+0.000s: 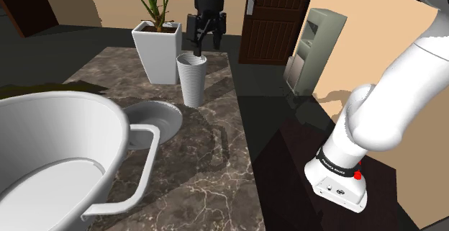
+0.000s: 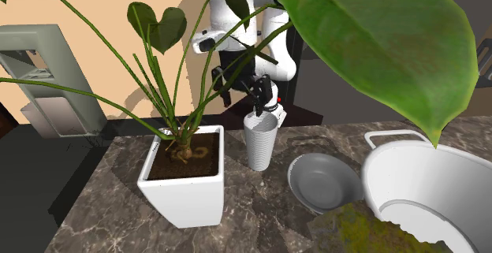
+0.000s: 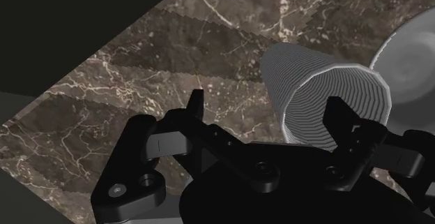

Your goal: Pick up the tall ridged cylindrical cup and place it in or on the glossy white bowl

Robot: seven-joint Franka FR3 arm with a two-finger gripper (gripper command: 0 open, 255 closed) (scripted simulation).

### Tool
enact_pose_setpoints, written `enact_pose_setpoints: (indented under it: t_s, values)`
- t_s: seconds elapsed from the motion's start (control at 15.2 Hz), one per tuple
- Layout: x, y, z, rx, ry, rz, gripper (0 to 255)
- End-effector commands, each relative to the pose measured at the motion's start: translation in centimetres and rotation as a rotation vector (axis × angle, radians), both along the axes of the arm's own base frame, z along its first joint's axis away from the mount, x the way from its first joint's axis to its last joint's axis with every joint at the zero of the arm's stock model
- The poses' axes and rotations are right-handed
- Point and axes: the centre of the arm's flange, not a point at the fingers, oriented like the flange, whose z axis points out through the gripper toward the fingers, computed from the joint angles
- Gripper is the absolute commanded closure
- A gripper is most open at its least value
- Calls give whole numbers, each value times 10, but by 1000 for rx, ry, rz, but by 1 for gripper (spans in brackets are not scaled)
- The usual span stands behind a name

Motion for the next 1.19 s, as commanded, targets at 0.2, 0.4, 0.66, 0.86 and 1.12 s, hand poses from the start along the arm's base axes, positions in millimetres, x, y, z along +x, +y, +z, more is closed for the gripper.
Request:
enact_pose_setpoints:
  t_s: [0.2, 0.4, 0.66, 0.86, 1.12]
  values:
    - [11, 19, -13, 3, 8, 7, 0]
    - [11, 20, -29, 3, 8, 7, 0]
    - [10, 21, -37, 3, 8, 7, 0]
    - [10, 21, -37, 3, 8, 7, 0]
    - [10, 21, -37, 3, 8, 7, 255]
